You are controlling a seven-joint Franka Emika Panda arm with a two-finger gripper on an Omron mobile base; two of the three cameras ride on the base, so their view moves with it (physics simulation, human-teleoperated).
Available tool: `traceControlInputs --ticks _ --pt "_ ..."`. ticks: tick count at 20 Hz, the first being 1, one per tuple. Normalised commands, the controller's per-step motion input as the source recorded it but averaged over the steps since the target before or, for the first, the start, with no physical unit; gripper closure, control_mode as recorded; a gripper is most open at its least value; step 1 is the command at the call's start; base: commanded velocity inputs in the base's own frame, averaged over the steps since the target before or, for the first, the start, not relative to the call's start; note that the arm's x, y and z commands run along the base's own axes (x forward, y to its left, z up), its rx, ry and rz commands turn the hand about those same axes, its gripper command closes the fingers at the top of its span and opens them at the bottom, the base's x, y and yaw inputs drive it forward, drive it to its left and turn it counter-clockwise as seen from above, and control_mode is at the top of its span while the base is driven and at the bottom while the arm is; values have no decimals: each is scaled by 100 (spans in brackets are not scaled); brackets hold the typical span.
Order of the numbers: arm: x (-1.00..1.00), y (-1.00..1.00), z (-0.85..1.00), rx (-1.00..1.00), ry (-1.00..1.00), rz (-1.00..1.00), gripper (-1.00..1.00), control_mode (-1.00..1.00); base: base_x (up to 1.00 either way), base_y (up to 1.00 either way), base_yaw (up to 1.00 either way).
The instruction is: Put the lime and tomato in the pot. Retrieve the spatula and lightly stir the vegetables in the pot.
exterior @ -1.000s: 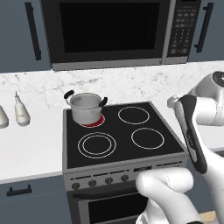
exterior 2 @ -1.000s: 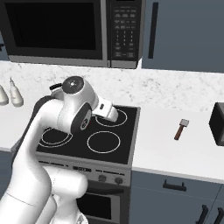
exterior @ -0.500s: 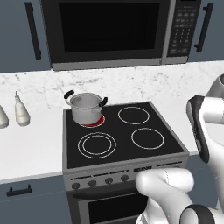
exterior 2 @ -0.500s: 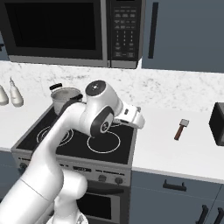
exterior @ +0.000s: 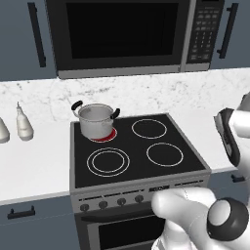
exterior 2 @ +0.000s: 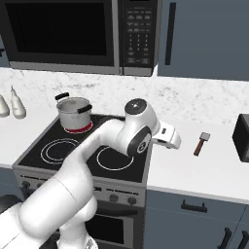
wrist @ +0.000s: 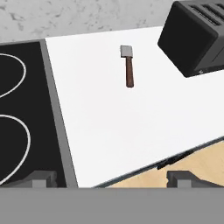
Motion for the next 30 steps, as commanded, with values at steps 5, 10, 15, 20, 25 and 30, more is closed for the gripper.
traceControlInputs --ticks 5,10,15,20,25,30 --pt "63 -51 -23 3 0 2 -100 -100 0 0 0" --pt "49 -49 -11 0 0 0 -100 -100 0 0 0" --pt "34 -48 -26 0 0 0 -100 -100 0 0 0" --pt "32 -41 -50 2 0 0 -100 -100 0 0 0" --pt "51 -26 -36 3 1 3 -100 -100 0 0 0" --pt "39 -27 -36 2 4 1 -100 -100 0 0 0"
